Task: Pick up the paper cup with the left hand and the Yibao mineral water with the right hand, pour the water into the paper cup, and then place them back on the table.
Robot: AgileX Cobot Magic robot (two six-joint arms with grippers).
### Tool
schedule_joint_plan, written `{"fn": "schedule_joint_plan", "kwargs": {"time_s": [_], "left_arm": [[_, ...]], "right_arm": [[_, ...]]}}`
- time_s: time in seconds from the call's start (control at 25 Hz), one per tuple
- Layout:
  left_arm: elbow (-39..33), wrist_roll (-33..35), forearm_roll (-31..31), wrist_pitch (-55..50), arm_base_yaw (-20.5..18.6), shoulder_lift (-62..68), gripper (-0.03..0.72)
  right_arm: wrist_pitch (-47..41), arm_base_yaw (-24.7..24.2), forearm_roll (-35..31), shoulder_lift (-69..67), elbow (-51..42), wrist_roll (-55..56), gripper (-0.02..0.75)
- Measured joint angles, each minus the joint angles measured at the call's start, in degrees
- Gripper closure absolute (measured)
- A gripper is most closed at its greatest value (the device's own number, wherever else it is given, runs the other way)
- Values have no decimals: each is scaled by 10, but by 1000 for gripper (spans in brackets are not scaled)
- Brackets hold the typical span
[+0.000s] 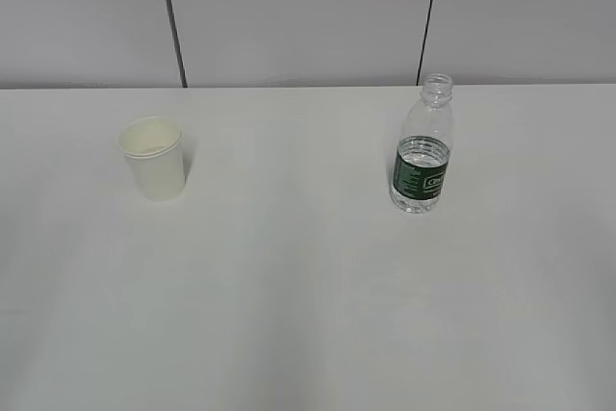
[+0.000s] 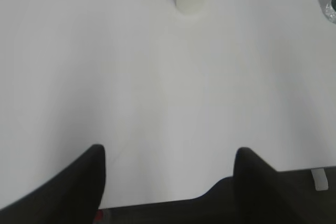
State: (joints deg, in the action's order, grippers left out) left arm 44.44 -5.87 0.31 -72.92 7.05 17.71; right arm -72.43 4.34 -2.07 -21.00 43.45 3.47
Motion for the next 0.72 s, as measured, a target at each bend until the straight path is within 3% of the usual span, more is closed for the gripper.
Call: {"fn": "schedule_joint_plan", "kwargs": {"time_s": [0.52,0.72], "left_arm": [[-51,20,0,-5,0,-153,253],[-81,25,-3,0,0,-189,255]], "right_arm": [[24,0,0,202,-97,-27,153],[29,0,0,221,-119,-28,153]]}}
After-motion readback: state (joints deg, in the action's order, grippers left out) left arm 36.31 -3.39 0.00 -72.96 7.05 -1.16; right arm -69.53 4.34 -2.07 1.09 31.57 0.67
